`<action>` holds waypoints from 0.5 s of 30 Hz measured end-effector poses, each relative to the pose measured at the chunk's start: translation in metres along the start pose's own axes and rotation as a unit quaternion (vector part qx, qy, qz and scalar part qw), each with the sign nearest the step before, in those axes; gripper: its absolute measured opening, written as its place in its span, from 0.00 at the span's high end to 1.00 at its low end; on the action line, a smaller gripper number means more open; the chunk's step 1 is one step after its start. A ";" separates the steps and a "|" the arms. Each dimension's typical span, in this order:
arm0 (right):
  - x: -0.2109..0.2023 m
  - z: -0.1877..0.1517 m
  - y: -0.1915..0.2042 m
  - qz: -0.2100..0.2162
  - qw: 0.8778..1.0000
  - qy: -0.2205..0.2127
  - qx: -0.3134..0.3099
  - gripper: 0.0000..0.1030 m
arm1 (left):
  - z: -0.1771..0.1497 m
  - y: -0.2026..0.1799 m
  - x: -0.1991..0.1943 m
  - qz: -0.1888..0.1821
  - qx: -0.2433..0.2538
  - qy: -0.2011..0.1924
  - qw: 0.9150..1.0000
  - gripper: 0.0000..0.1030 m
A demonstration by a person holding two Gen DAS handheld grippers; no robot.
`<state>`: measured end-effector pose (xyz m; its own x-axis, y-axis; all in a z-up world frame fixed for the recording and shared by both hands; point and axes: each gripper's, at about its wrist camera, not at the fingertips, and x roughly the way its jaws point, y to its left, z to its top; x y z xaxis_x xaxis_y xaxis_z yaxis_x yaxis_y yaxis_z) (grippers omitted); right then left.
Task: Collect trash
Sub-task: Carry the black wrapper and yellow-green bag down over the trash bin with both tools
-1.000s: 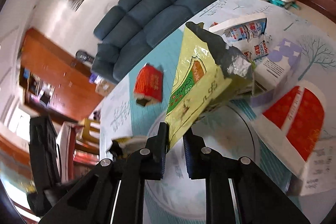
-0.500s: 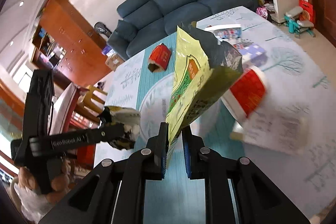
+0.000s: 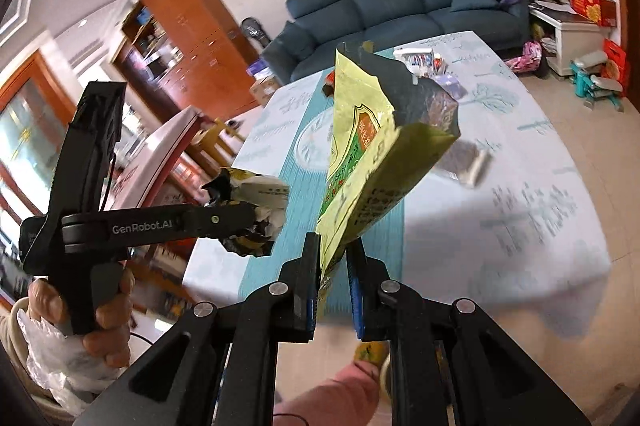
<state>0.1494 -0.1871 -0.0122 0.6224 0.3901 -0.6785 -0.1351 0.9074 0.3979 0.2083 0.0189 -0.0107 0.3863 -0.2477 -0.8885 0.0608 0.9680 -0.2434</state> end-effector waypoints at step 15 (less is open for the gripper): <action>-0.077 -0.136 -0.037 -0.004 0.998 0.037 0.060 0.87 | -0.144 -0.063 -0.020 0.033 0.039 0.053 0.997 0.47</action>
<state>0.0021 -0.2293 -0.0586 0.5641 0.3966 -0.7242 -0.0339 0.8875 0.4596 0.0644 -0.0432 -0.0335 0.2919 -0.1813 -0.9391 0.1120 0.9816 -0.1547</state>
